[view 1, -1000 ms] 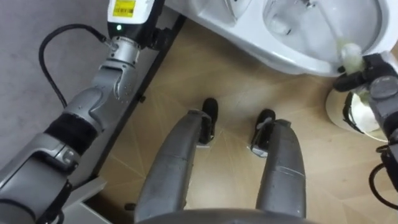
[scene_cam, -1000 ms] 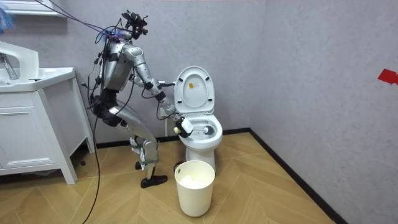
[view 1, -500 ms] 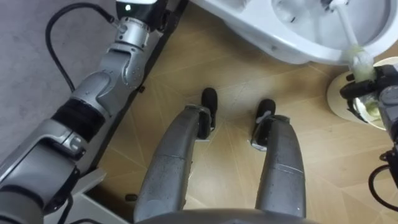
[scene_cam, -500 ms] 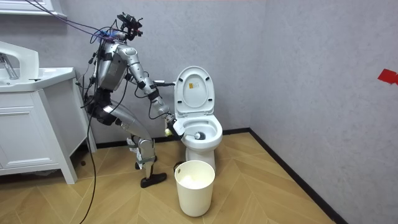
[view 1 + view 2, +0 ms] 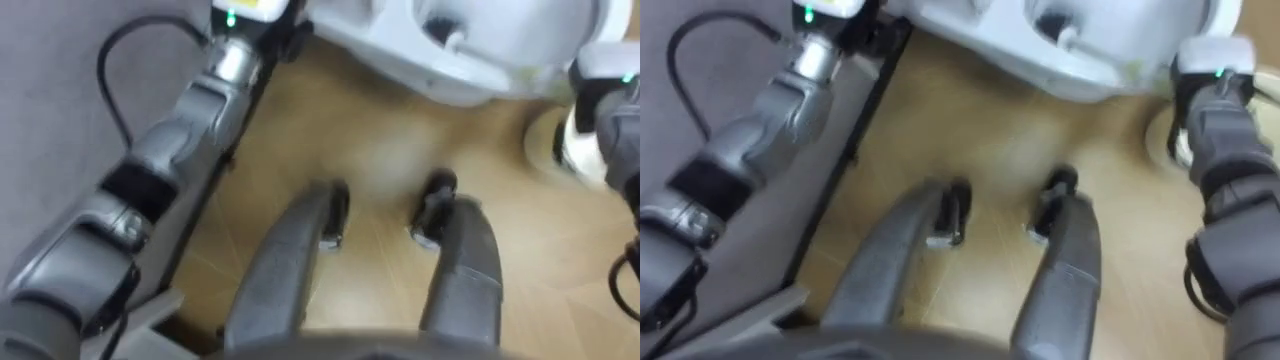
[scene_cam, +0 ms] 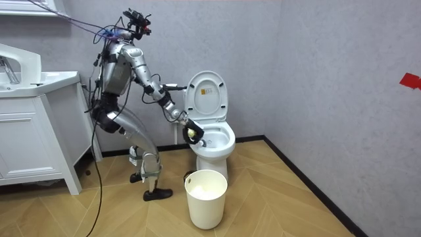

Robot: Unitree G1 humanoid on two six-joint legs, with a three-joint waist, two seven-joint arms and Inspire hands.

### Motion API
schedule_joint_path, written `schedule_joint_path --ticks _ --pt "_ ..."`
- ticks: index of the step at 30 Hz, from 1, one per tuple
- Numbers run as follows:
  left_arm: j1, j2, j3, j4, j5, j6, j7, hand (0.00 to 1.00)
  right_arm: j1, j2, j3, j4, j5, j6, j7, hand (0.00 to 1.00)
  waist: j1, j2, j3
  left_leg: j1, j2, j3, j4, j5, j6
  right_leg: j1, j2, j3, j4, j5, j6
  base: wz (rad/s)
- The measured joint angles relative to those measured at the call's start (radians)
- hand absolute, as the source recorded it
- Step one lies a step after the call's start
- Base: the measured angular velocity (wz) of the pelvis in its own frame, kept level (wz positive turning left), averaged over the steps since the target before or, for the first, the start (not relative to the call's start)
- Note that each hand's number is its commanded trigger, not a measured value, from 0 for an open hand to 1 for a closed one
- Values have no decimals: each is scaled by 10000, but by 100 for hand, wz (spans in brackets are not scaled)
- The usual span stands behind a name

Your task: Brush toilet

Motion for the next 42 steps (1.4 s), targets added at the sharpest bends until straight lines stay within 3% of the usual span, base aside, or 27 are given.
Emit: schedule_joint_path --ticks 2,4,9,14,18,22,30,34,42 --pt "4 44 -15 0 -4 -201 -21 0 158 -3 62 -374 -377 -4 -229 100 -42 4 -2 118 -7 -76 -12 -103 -180 39 92 -44 183 -108 -157 12" --pt "-28 175 -10 -1 -1 -531 -20 0 166 -5 242 -688 -716 -56 -358 100 -139 0 -12 205 136 -230 -115 -219 -433 107 224 -187 208 -272 -420 -6" --pt "-37 204 -72 0 -13 -808 -104 0 156 -25 492 -872 -790 -411 -738 100 -425 -40 -26 213 223 -404 -44 -294 -610 109 298 -316 428 -547 -579 2" --pt "-70 272 -176 82 -67 -887 -510 0 13 -29 844 -585 -501 -539 -981 100 -461 -124 -27 335 185 -381 53 -295 -608 251 258 -263 407 -595 -519 -1" --pt "-45 361 -179 76 -42 -888 -583 0 -458 80 790 -168 -285 -840 -985 100 -536 -398 -27 361 107 -319 6 -316 -522 240 222 -146 464 -566 -371 8" --pt "-89 501 -178 68 -100 -861 -588 0 -956 88 786 20 687 -948 -975 100 -564 -619 -28 388 -32 -314 -118 -161 -465 249 104 -101 429 -409 -358 6" --pt "-189 794 -174 54 -79 -757 -577 0 -1930 407 338 558 1285 -1095 -980 100 -871 -913 -4 372 -27 -283 -258 -49 -433 245 90 -144 287 -301 -372 1" --pt "-520 955 -174 77 -83 -642 -571 0 -2171 376 337 649 1380 -1060 -988 100 -862 -975 29 360 -31 -289 -281 -56 -422 246 88 -158 286 -292 -361 0" --pt "-710 900 -150 69 -88 -471 -750 0 -2431 346 272 752 335 -955 -1253 100 -860 -1009 49 359 -48 -276 -303 -79 -387 246 46 -181 283 -323 -327 0"
